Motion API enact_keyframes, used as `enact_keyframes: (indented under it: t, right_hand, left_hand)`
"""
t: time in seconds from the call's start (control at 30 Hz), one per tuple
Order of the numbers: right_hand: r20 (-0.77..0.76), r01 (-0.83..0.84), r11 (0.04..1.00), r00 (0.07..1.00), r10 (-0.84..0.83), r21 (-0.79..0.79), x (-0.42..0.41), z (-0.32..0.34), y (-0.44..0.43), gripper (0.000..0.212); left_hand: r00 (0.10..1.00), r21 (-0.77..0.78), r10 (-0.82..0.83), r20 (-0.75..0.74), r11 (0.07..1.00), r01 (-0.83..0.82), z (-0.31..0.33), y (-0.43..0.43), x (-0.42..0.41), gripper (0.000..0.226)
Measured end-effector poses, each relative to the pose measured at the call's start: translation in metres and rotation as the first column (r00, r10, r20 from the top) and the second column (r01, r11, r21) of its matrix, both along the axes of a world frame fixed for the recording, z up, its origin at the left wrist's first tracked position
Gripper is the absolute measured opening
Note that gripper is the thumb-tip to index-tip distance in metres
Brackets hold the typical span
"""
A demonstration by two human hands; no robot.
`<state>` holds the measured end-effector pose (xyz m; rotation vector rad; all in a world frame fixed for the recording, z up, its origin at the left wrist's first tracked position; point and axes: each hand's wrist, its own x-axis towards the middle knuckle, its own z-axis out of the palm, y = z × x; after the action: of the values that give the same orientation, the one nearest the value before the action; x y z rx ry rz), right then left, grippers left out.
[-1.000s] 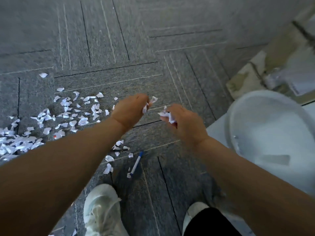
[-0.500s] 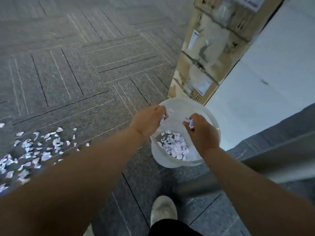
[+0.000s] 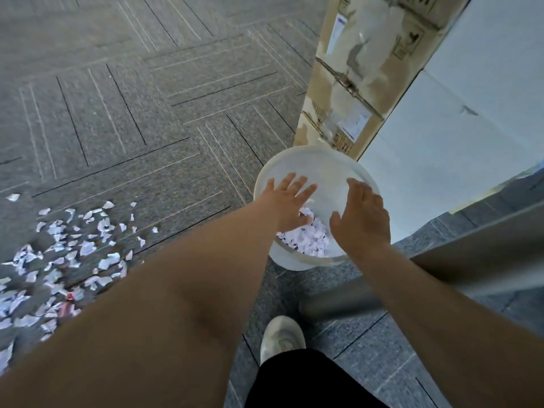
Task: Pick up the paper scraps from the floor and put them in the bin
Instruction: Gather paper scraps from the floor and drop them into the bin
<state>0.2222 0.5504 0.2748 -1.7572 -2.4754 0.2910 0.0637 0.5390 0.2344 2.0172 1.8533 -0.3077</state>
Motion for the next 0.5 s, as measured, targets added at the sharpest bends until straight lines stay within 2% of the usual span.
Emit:
enact_keyframes:
  t: [0.33,0.5]
  right_hand:
    - [0.061,-0.092,0.995,0.994,0.095,-0.050,0.002,0.011,-0.020,0.061]
    - [0.079,-0.170,0.985,0.982,0.171,-0.021,-0.011,0.026,-0.041,0.060]
  left_hand:
    - [0.997,0.157,0.030,-0.069,0.987,-0.019,0.018,-0.034,-0.005,0.072]
    - [0.990,0.264,0.119,-0.076,0.960,-0.095,0.046,-0.079,-0.018,0.069]
